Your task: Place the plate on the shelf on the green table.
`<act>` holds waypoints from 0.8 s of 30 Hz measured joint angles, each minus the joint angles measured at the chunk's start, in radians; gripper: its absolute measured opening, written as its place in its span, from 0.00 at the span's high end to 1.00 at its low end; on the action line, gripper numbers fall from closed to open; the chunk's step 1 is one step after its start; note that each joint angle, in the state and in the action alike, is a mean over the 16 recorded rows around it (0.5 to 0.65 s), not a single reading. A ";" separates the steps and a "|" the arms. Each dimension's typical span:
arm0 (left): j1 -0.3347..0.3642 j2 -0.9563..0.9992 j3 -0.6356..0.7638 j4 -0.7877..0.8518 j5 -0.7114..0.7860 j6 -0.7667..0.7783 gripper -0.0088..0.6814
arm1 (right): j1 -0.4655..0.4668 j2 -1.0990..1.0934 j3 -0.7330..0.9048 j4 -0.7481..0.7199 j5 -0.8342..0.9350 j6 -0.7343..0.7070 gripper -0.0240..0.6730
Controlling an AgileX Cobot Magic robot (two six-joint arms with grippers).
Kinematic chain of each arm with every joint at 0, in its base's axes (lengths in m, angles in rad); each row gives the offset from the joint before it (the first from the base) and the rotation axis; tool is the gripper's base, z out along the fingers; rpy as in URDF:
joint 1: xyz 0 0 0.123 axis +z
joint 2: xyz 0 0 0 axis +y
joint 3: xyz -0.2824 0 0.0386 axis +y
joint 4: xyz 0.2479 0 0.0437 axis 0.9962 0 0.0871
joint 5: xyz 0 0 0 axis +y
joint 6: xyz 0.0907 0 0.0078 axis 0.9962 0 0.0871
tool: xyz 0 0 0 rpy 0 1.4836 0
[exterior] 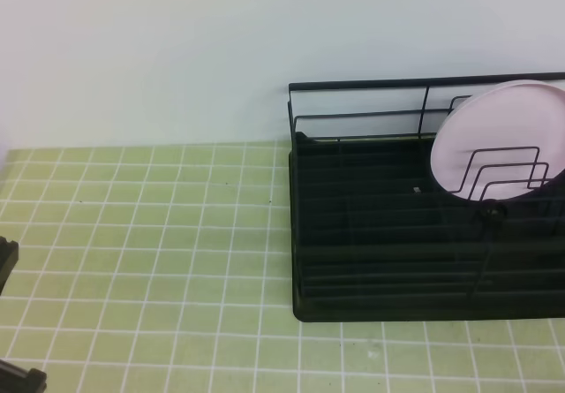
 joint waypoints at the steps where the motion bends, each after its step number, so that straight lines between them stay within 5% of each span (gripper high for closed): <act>1: 0.000 0.000 0.000 0.006 -0.001 -0.002 0.99 | 0.000 0.000 0.000 0.000 0.000 0.000 0.97; 11: 0.003 0.000 -0.002 0.080 -0.092 -0.165 0.99 | 0.000 0.000 0.000 -0.001 0.000 0.000 0.97; 15: 0.029 0.000 -0.010 -0.010 -0.155 -0.172 0.99 | 0.000 0.000 0.000 -0.001 0.000 0.000 0.97; 20: 0.115 -0.009 -0.023 -0.267 -0.220 -0.015 0.99 | 0.000 0.000 0.000 -0.001 0.000 0.000 0.97; 24: 0.229 -0.030 -0.028 -0.594 -0.239 0.298 0.99 | 0.000 0.000 0.000 -0.001 -0.001 0.000 0.97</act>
